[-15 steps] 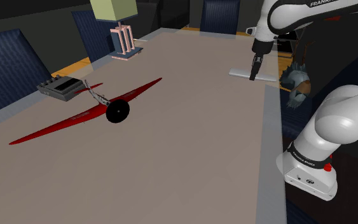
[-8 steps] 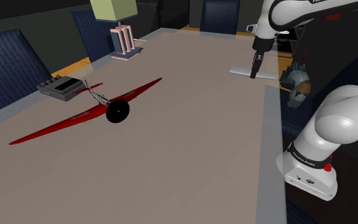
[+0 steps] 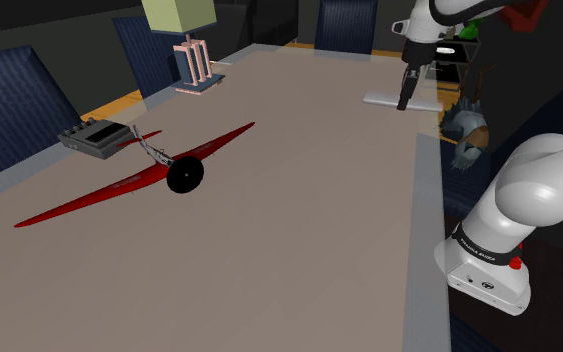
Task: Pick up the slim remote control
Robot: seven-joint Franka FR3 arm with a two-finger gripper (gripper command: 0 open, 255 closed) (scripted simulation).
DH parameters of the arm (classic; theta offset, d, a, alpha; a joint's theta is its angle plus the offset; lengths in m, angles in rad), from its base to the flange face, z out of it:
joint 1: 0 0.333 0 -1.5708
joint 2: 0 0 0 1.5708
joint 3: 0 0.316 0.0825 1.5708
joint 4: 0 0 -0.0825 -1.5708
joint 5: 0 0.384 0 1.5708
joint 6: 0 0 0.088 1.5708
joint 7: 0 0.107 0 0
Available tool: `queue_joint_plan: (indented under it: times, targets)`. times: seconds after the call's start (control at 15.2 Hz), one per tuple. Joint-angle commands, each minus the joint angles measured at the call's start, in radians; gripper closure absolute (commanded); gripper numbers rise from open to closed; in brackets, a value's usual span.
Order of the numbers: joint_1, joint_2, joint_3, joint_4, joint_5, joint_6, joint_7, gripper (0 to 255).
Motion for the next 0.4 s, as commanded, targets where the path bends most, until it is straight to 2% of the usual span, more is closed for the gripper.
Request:
queue_joint_plan:
  times: [0.0, 0.33]
  targets:
    - [0.001, -0.003, 0.004, 0.027, 0.003, -0.03, -0.001, 255]
    - [0.003, -0.003, 0.009, 0.069, 0.007, -0.072, -0.001, 255]
